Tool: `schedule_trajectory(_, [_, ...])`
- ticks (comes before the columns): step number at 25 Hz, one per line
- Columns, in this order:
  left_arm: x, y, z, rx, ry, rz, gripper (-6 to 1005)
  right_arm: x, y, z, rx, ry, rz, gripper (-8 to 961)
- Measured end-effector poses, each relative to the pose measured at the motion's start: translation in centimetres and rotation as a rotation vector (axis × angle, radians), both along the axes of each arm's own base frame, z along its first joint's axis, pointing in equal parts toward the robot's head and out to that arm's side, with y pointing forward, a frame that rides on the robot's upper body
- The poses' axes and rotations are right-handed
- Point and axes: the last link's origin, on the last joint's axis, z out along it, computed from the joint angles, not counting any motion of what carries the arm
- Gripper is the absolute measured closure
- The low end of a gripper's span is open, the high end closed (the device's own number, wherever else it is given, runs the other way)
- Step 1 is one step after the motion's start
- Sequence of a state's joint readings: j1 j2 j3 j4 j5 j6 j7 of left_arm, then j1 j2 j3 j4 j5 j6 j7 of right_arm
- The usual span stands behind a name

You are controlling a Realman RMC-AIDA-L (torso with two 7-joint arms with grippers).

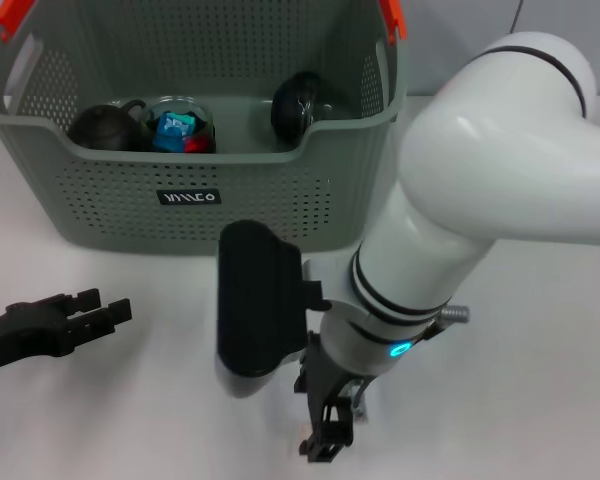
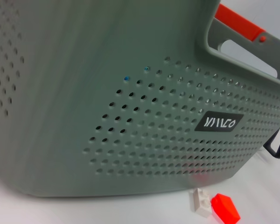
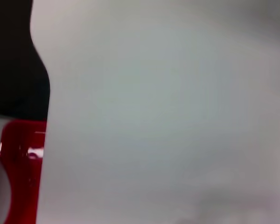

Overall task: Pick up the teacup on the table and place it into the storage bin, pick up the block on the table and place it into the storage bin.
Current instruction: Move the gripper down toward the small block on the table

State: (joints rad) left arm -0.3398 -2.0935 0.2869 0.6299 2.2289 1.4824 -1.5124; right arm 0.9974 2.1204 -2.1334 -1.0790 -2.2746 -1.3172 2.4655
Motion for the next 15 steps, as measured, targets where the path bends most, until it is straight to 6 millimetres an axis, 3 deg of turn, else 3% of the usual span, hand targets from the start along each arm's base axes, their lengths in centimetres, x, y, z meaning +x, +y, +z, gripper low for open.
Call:
schedule_trajectory(8, [0.1, 0.3, -0.2, -0.001, -0.003, 0.002, 362, -1.0, -0.6, -0.5, 0.052, -0.008, -0.166, 285])
schedule_trajectory(15, [0.1, 0.4, -0.3, -0.002, -0.004, 0.003, 362, -0.1, -1.2, -1.0, 0.021, -0.052, -0.094, 284])
